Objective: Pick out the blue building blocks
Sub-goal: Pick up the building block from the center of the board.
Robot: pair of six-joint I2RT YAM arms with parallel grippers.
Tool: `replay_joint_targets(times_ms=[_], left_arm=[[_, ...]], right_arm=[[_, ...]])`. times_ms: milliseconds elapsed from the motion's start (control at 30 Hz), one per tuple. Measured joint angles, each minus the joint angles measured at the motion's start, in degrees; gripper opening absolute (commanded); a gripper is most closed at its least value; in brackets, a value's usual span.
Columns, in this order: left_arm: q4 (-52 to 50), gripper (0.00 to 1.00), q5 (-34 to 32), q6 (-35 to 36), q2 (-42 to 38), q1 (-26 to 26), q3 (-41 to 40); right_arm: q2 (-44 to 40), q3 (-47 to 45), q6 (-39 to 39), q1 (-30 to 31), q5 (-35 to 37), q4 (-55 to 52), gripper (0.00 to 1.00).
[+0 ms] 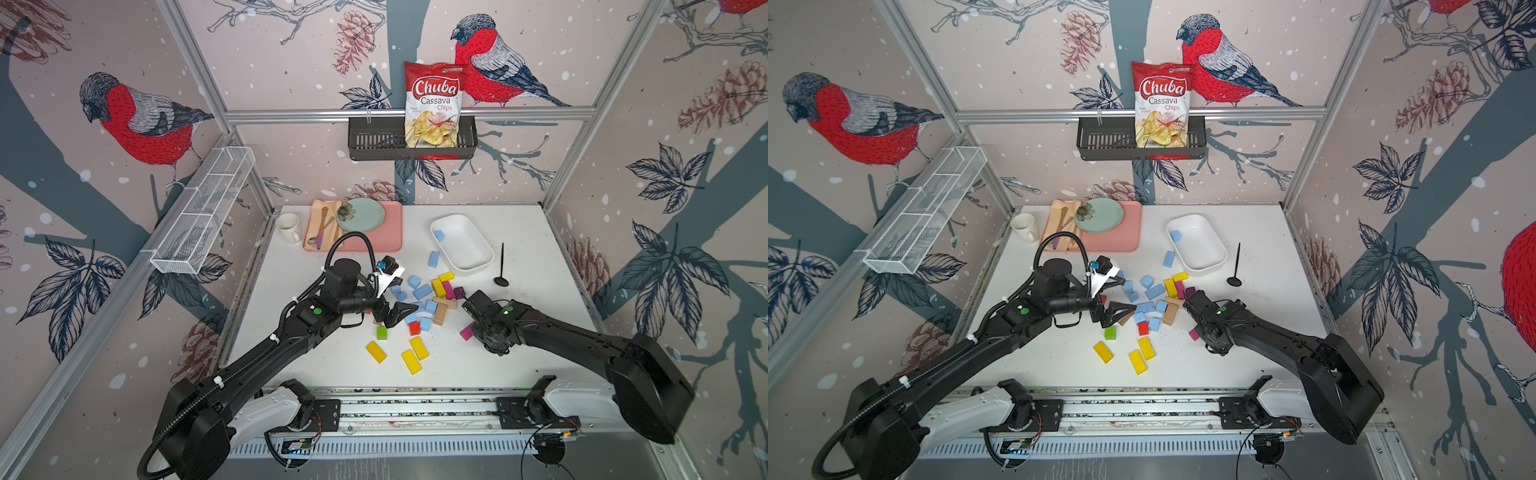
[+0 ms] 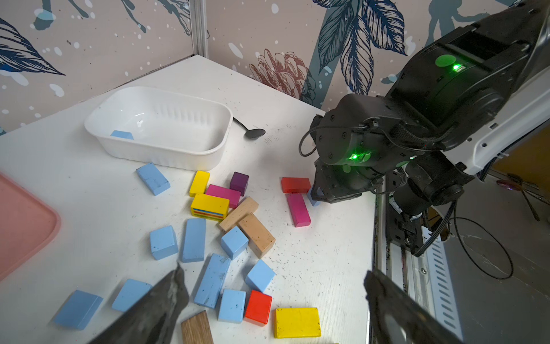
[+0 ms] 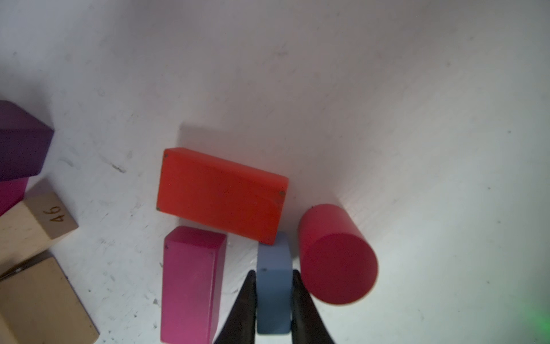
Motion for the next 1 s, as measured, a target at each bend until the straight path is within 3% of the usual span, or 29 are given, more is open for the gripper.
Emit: replay_joint_targets(times_ms=[433, 733, 1000], left_arm=[[-0.2, 0.96, 0.0, 0.2, 0.1, 0.0, 0.0], [-0.2, 0.96, -0.2, 0.3, -0.4, 0.0, 0.0], [-0.2, 0.96, -2.4, 1.2, -2.5, 0.0, -0.2]], right_arm=[[1.3, 0.2, -0.4, -0.4, 0.7, 1.7, 0.07], [-0.2, 5.2, -2.1, -1.0, 0.9, -1.0, 0.06], [-3.6, 15.1, -16.2, -7.5, 3.5, -1.9, 0.06]])
